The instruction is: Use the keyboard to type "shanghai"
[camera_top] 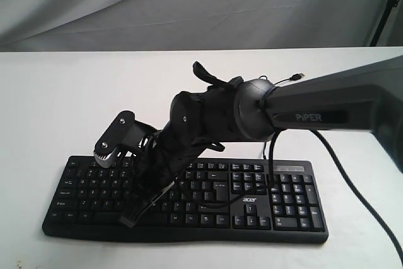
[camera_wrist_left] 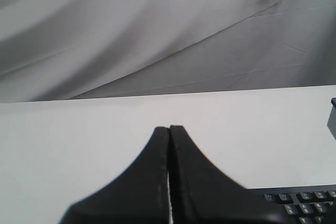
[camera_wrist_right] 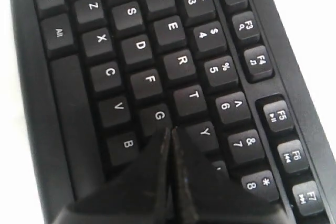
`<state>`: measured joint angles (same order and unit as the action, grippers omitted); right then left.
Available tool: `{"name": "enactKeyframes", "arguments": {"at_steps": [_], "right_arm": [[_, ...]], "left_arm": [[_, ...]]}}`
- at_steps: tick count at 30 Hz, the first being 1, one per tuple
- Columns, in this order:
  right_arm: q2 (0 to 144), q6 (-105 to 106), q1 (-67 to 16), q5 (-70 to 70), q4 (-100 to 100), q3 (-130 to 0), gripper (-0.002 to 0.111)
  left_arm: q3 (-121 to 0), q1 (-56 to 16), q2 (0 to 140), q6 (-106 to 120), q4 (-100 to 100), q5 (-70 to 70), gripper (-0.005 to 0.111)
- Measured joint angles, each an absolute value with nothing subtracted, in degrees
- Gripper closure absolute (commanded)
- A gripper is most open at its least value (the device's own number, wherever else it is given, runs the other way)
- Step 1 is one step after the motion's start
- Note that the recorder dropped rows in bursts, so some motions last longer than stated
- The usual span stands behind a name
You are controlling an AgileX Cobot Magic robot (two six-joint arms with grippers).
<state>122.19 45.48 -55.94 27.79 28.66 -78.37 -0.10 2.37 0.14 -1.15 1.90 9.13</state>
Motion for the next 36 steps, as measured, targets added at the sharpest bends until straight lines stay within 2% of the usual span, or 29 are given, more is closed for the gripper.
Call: {"name": "enactKeyframes", "arguments": {"at_steps": [16, 23, 28, 36], "right_arm": [[123.2, 45.7, -55.9, 27.3, 29.8, -79.0, 0.108], [119.5, 45.7, -55.9, 27.5, 26.5, -79.2, 0.108], [120.5, 45.7, -56.7, 29.3, 25.8, -85.5, 0.108], [132.3, 44.9, -60.7, 37.0, 25.8, -102.9, 0.108]], "left_arm": [[-0.1, 2.4, 0.1, -1.2, 1.9, 9.1, 0.107], [-0.1, 2.4, 0.1, -1.2, 1.9, 9.1, 0.107], [-0.1, 2.4, 0.1, -1.2, 1.9, 9.1, 0.107], [-0.1, 2.4, 0.1, -1.2, 1.9, 9.1, 0.107]]}}
